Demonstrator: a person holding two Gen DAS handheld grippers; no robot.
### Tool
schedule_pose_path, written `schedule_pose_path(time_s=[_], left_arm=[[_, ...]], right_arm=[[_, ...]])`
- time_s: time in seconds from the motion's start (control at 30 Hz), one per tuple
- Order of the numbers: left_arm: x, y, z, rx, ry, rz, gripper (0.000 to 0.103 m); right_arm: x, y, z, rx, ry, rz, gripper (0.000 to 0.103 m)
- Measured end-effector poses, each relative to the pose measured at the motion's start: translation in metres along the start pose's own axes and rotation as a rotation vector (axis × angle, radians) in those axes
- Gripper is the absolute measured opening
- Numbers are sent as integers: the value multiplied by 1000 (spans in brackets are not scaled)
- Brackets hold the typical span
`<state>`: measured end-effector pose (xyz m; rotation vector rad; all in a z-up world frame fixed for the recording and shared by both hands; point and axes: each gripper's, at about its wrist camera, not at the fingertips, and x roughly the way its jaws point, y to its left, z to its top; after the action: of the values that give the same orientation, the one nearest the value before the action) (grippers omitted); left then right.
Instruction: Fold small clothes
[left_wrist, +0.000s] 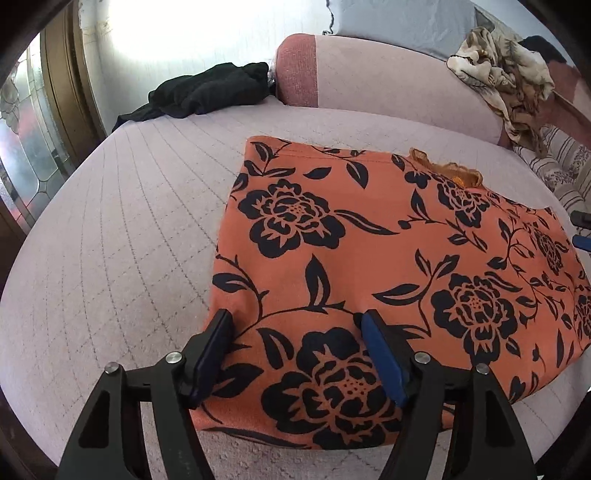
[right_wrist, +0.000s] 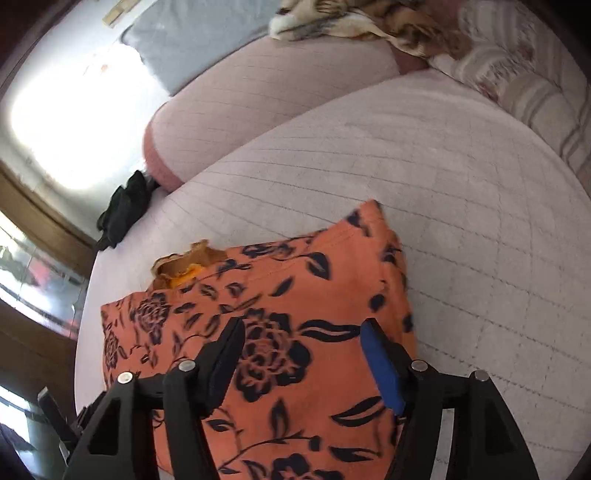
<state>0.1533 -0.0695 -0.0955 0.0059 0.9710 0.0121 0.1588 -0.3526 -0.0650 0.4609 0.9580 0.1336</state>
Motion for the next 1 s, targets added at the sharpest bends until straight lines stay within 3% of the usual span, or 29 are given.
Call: schedule_pose_path(time_s=[0.13,0.2,0.27,0.33,0.4,0.43,0.47,0.5,0.57,0.67,0.77,0.83,0.93,1.0], left_arm=[[-32,2,-1,-33,-97,-74,74],[-29,1,-8,-23,-65,-100,76],[-5,0,-18,5,40,-85,75],[-7,-10,-28,68,-9,-45,76],[-9,-21,-30,130,-13,-22,76],[-9,-21,-31,132,-19,-22,76],[-9,-20,-31,122,-13,-30,76],[-9,-17,-30,110,-9,-40,76],[-8,-15,-29,110,0,-47,77],[-6,-18,-27,116,3,-43,79],[-6,-16,-26,118,3,-45,80],[-4,-16,-23,122,2,-46,80],[-1,-17,-22,130,-4,-39,80],[-1,-19,-23,138,-8,-34,80]], right_arm=[[10,81,4,-147,58,160,74],[28,128,2,-214,129,271,75],[60,169,-4,-230,248,418,77],[107,203,-10,-216,399,517,77],[150,220,-14,-243,450,466,77],[172,215,-9,-212,449,389,77],[188,200,-3,-126,434,351,75],[194,185,6,0,392,372,74],[186,183,17,66,316,343,77],[174,230,16,-70,337,449,78],[182,289,2,-192,452,591,78],[208,319,-16,-222,601,669,78],[252,337,-34,-228,672,603,78],[272,321,-21,-100,590,570,78]])
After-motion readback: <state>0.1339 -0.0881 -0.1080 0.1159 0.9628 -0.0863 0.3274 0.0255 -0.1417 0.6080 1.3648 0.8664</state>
